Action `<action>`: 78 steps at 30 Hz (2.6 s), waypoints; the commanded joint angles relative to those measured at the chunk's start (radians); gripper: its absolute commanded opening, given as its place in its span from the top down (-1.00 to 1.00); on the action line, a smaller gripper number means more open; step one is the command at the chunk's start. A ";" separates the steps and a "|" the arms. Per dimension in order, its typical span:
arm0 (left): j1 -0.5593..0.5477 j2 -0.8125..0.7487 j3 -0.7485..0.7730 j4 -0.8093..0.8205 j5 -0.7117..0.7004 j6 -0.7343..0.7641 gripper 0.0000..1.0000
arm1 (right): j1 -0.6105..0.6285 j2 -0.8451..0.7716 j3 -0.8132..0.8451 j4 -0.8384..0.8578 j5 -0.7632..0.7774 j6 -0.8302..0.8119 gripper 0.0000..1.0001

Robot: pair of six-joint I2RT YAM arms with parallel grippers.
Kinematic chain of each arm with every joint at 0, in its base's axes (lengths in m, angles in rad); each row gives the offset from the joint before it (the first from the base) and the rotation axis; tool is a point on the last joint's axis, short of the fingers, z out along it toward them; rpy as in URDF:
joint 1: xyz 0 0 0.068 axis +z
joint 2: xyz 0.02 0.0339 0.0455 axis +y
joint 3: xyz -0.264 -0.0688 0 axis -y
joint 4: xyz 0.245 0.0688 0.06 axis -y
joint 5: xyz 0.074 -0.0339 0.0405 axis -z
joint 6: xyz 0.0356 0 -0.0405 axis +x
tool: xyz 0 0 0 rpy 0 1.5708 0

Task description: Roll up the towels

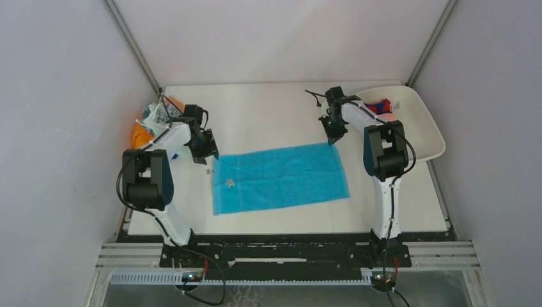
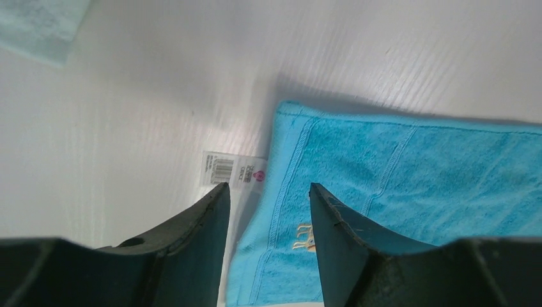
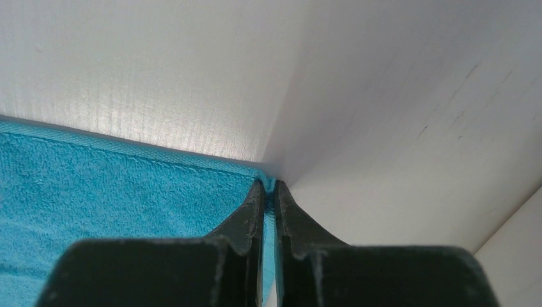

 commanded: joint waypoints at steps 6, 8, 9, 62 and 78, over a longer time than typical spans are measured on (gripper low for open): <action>0.010 0.129 0.148 0.025 0.043 0.035 0.20 | 0.010 0.004 -0.028 -0.006 0.066 -0.032 1.00; 0.010 0.159 0.179 0.019 0.049 0.040 0.26 | 0.011 0.003 -0.027 -0.008 0.068 -0.034 1.00; 0.010 0.174 0.190 0.015 0.052 0.042 0.28 | 0.013 0.002 -0.028 -0.007 0.069 -0.035 1.00; 0.086 0.174 0.277 0.006 0.307 0.237 1.00 | -0.045 -0.071 -0.012 0.017 0.110 -0.035 1.00; 0.102 0.014 0.243 0.073 0.268 0.291 1.00 | -0.083 -0.235 -0.064 0.121 0.137 0.027 1.00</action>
